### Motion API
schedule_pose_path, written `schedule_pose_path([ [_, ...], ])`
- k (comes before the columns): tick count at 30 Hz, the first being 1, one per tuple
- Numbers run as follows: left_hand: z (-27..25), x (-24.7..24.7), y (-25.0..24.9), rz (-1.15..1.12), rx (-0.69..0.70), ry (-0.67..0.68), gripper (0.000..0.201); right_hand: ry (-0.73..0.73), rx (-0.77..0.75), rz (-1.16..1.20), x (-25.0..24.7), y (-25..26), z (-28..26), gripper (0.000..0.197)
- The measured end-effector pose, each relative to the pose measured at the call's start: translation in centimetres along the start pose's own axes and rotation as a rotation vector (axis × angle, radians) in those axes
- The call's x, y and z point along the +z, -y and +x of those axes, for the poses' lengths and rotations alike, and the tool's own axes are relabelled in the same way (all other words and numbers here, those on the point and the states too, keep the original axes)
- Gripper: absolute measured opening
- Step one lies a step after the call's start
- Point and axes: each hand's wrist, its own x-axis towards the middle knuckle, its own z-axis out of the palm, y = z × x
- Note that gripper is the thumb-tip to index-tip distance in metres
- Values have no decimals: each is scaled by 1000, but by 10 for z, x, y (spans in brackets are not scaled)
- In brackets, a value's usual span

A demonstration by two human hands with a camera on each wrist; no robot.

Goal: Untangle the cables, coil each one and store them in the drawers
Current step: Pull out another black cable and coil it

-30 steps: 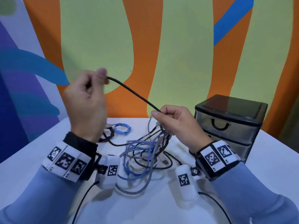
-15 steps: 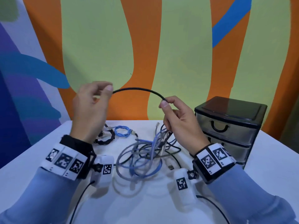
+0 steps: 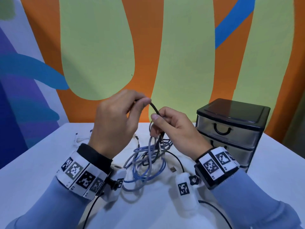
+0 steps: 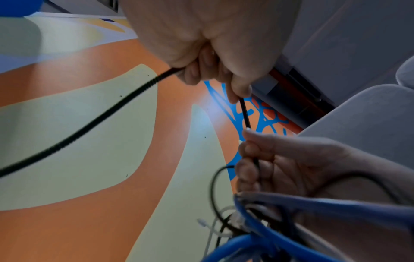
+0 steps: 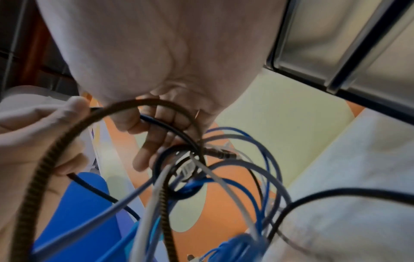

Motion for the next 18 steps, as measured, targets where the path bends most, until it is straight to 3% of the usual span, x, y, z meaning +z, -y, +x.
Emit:
schedule_pose_path([
  [3,2,-6,0,-55,-62,-196,19,-4,16,-10,-2,-4,2,20],
  [7,3,-12,4,-107,-188,-358,23,-25,24,-140,-6,-11,4,18],
  [12,7,-15,5,-147,-289,-443,20,-79,5,-316,-10,-18,4,5],
  [18,12,-23,23,-183,-432,-554,22,-214,-31,-402,-15,-23,5,24],
])
